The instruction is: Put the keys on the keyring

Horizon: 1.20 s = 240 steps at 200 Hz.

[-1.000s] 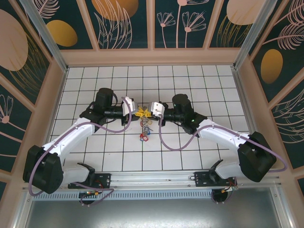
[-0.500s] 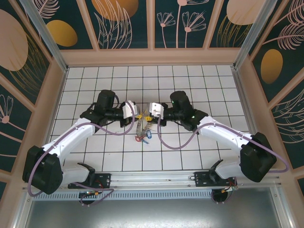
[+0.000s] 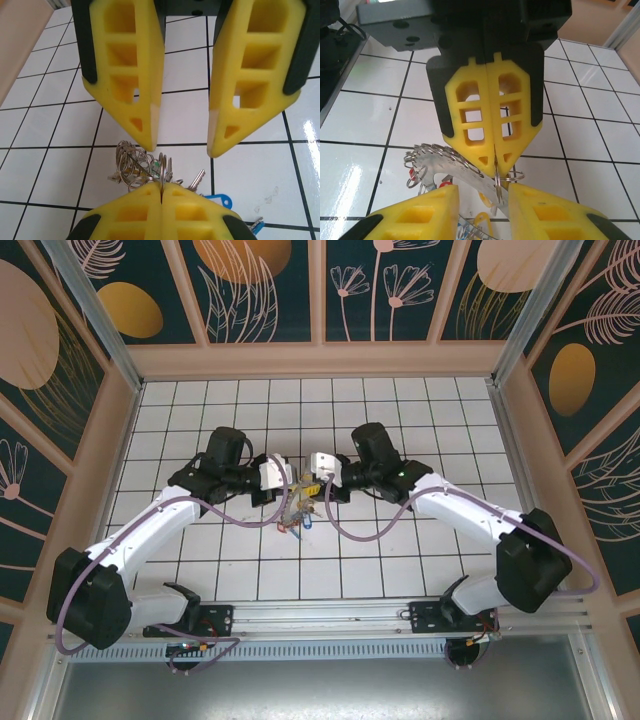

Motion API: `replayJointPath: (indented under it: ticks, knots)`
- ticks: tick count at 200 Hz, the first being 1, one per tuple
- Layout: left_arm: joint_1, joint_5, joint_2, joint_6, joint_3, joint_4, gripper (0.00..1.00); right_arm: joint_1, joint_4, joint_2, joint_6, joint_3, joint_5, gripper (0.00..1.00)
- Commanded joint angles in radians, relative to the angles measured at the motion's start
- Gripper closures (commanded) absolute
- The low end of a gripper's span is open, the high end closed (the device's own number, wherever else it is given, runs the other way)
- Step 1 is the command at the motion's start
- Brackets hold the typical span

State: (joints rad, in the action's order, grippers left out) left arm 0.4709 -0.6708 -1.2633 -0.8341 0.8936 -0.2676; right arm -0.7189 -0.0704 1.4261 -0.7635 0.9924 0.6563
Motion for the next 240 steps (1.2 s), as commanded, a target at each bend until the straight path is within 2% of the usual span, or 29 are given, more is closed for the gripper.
replayJointPath:
  ticks: [1, 167, 240]
  knots:
    - [0.005, -0.029, 0.012, -0.019, 0.036, -0.004, 1.0, 0.007, -0.016, 0.016, -0.031, 0.04, 0.041, 0.7]
    - [0.005, -0.062, 0.007, -0.016, 0.047, -0.003, 1.0, 0.001, 0.091, 0.03, 0.002, -0.008, -0.029, 0.78]
    - [0.004, -0.075, 0.01, -0.008, 0.042, 0.014, 1.0, 0.003, 0.078, 0.011, 0.0, -0.038, -0.021, 0.76]
